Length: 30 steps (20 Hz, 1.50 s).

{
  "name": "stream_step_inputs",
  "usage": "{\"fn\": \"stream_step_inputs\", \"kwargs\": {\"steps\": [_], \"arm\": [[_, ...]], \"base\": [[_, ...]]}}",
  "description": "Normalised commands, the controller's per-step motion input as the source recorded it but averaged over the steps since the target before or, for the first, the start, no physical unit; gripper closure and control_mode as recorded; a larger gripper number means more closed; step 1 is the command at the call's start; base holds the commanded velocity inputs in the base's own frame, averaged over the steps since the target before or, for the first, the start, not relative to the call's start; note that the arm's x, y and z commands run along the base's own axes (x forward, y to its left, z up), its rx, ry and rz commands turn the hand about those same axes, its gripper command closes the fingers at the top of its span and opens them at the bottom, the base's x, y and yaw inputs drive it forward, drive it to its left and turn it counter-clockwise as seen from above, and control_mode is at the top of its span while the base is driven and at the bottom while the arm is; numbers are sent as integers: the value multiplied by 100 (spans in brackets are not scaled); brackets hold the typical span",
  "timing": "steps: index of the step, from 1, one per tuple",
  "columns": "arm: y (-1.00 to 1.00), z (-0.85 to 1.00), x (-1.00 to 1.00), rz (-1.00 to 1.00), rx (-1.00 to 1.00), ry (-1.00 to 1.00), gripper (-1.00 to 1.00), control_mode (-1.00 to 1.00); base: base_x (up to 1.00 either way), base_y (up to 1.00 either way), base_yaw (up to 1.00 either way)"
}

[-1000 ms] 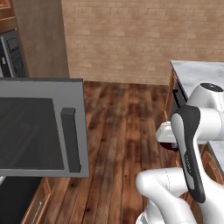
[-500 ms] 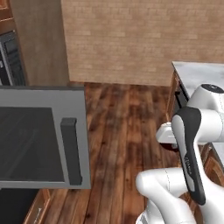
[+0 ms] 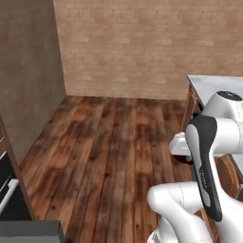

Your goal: Pick the mug from the counter and place it inside the microwave. Then close the microwave.

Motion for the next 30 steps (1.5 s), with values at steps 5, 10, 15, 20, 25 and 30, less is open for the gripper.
{"fn": "stream_step_inputs", "kwargs": {"steps": [5,10,15,20,25,30], "arm": [[0,0,0,0,0,0,100,100],[0,0,0,0,0,0,100,100],[0,0,0,0,0,0,100,100],[0,0,0,0,0,0,100,100],[0,0,0,0,0,0,100,100],[0,0,0,0,0,0,100,100]], "base": [[55,8,12],[58,12,41],[23,3,51],[0,0,58],[0,0,62],[0,-3,63]]}}
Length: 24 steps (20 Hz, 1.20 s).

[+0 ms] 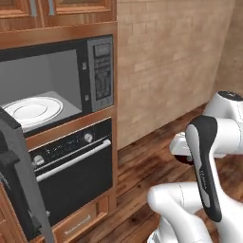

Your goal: Pick the mug from the counter and place it inside the microwave. Then close the microwave.

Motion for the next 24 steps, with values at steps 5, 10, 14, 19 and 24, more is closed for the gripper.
{"fn": "stream_step_inputs", "kwargs": {"steps": [5,10,14,19,24], "arm": [[0,0,0,0,0,0,100,100],[0,0,0,0,0,0,100,100],[0,0,0,0,0,0,100,100],[0,0,0,0,0,0,100,100],[0,0,0,0,0,0,100,100]], "base": [[0,-2,61],[16,0,52],[43,2,42],[26,3,30],[0,10,12]]}}
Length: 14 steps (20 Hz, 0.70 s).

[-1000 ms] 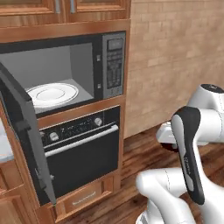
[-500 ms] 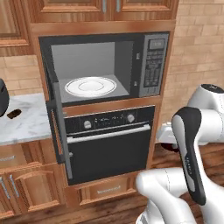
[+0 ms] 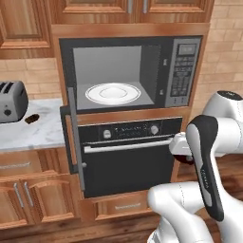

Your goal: Pick the mug from the counter and place it inside the microwave. Then close the microwave.

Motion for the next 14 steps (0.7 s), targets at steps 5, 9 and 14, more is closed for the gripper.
{"fn": "stream_step_inputs", "kwargs": {"steps": [5,9,14], "arm": [[0,0,0,0,0,0,100,100],[0,0,0,0,0,0,100,100],[0,0,0,0,0,0,100,100]], "base": [[-20,12,14],[-15,14,17],[0,28,23]]}}
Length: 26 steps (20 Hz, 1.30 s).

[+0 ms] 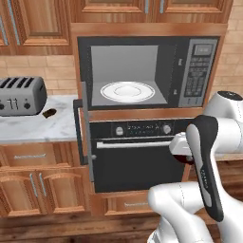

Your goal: Pick the mug from the counter and place it inside the microwave. Then close the microwave.

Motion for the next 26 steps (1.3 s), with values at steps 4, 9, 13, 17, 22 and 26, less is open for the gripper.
{"fn": "stream_step_inputs", "kwargs": {"steps": [4,9,13,17,22,26], "arm": [[0,0,0,0,0,0,100,100],[0,0,0,0,0,0,100,100],[0,0,0,0,0,0,100,100],[0,0,0,0,0,0,100,100],[0,0,0,0,0,0,100,100],[0,0,0,0,0,0,100,100]], "base": [[0,37,14],[0,31,1],[6,29,-2],[14,46,-7],[17,51,-11],[3,14,-8]]}}
